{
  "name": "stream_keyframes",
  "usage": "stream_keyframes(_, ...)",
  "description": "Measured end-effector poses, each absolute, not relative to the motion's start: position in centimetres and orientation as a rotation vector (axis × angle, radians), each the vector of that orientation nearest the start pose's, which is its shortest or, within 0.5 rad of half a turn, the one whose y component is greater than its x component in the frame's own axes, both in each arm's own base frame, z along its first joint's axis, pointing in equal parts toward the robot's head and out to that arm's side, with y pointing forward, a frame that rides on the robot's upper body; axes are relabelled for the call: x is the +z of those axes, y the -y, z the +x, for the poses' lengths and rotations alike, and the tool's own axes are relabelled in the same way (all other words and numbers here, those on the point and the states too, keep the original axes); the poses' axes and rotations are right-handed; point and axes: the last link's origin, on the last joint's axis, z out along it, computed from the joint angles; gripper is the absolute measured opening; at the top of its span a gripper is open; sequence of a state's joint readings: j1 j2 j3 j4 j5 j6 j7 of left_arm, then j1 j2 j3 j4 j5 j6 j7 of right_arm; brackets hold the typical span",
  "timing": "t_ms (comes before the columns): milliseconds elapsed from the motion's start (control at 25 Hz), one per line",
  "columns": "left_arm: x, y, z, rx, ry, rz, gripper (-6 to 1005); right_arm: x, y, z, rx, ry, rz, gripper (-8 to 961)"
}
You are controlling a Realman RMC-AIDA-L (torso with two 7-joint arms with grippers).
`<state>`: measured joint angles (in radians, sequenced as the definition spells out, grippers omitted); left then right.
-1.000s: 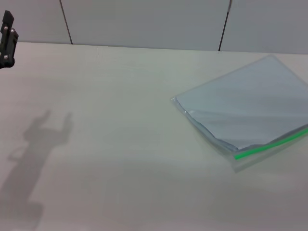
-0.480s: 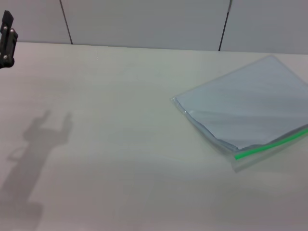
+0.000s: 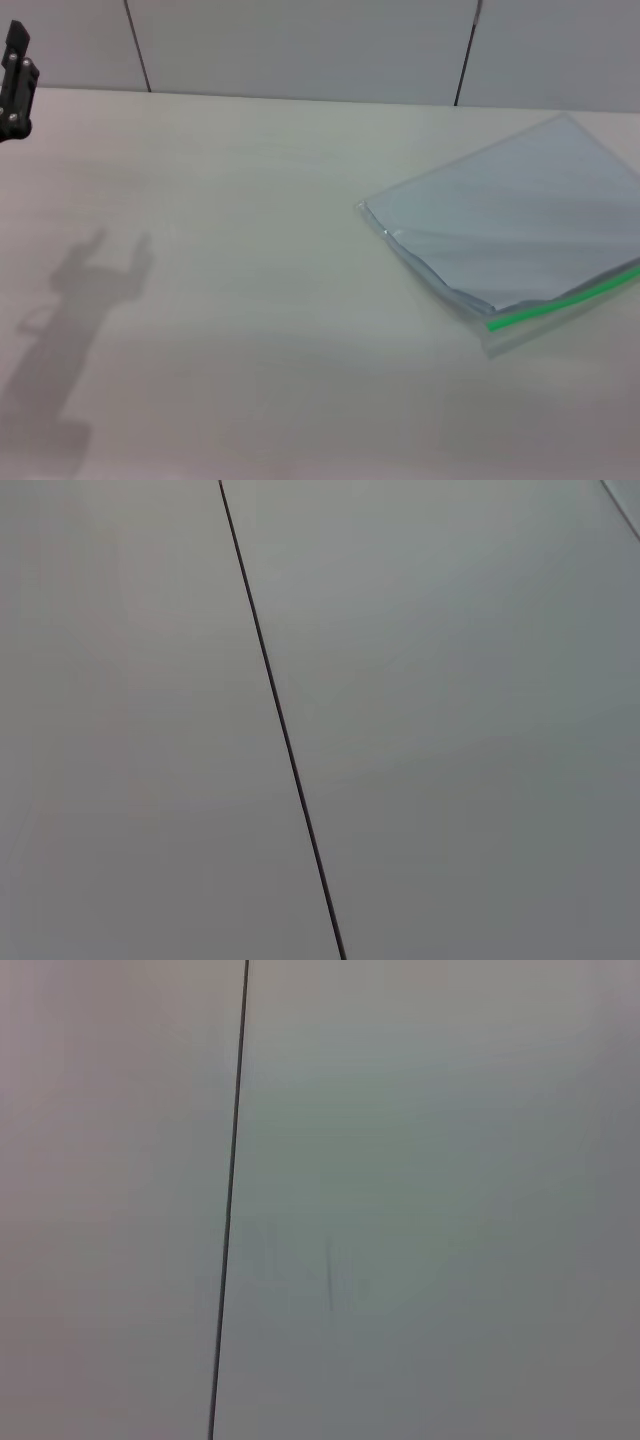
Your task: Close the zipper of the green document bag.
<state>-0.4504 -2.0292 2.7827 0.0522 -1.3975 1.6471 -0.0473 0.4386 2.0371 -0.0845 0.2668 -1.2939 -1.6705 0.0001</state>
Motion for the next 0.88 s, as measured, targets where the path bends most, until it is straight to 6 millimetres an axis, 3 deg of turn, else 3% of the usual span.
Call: stream_keyframes(880, 5.43, -31.00, -31.05, -0.828, 0.081, -1.411, 550, 1.20, -29.38, 29.69, 0.916, -0.256, -1.418, 907)
